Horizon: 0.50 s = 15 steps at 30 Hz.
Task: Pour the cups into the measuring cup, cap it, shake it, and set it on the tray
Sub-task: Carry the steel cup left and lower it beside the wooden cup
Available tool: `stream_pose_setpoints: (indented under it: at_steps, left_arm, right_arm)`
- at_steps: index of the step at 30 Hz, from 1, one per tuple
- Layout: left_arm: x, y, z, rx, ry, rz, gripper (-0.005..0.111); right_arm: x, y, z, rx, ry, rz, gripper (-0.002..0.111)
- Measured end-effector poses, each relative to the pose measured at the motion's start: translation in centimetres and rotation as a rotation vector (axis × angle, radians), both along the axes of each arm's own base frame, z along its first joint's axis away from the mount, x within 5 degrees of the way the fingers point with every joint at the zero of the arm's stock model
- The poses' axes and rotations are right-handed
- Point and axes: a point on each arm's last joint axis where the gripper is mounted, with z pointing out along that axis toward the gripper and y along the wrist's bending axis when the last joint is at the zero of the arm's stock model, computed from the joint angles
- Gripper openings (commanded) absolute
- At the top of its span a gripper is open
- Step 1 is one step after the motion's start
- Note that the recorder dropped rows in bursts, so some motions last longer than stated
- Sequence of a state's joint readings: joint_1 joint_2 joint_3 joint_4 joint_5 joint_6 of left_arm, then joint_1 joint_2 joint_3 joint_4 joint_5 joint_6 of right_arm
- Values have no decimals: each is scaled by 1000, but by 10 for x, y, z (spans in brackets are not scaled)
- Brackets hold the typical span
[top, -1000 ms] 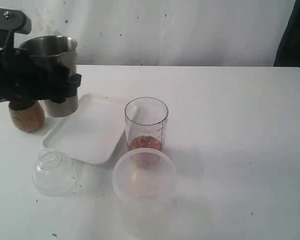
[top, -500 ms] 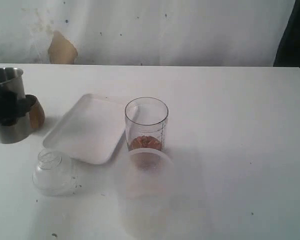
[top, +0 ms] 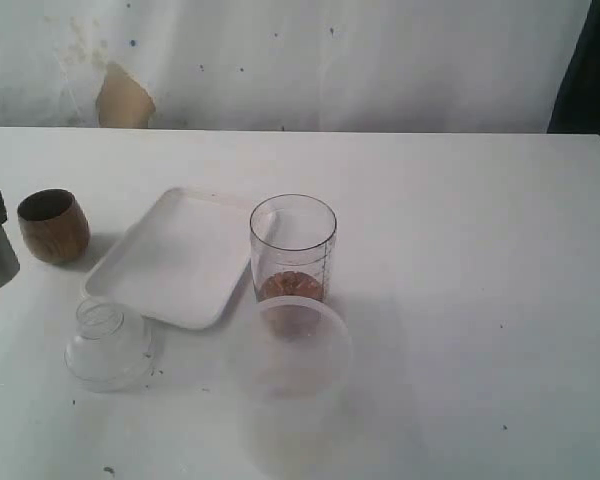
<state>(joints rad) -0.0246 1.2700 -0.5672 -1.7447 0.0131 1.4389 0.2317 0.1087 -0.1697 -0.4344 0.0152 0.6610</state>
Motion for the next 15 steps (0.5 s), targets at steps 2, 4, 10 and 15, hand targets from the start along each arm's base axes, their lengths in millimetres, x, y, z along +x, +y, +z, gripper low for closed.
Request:
stream_pose_setpoints:
  at_steps: [2, 4, 10, 15]
  left_arm:
    - [-1, 5, 0, -26, 8, 85, 0]
    - [-1, 10, 0, -44, 8, 166, 0]
    - [-10, 17, -4, -28, -268, 275, 0]
    - [-18, -7, -23, 74, -399, -64, 0]
  right_arm:
    - [0, 0, 0, 0, 0, 0, 0]
    - [0, 0, 0, 0, 0, 0, 0]
    - [0, 0, 0, 0, 0, 0, 0]
    - [0, 0, 0, 0, 0, 0, 0]
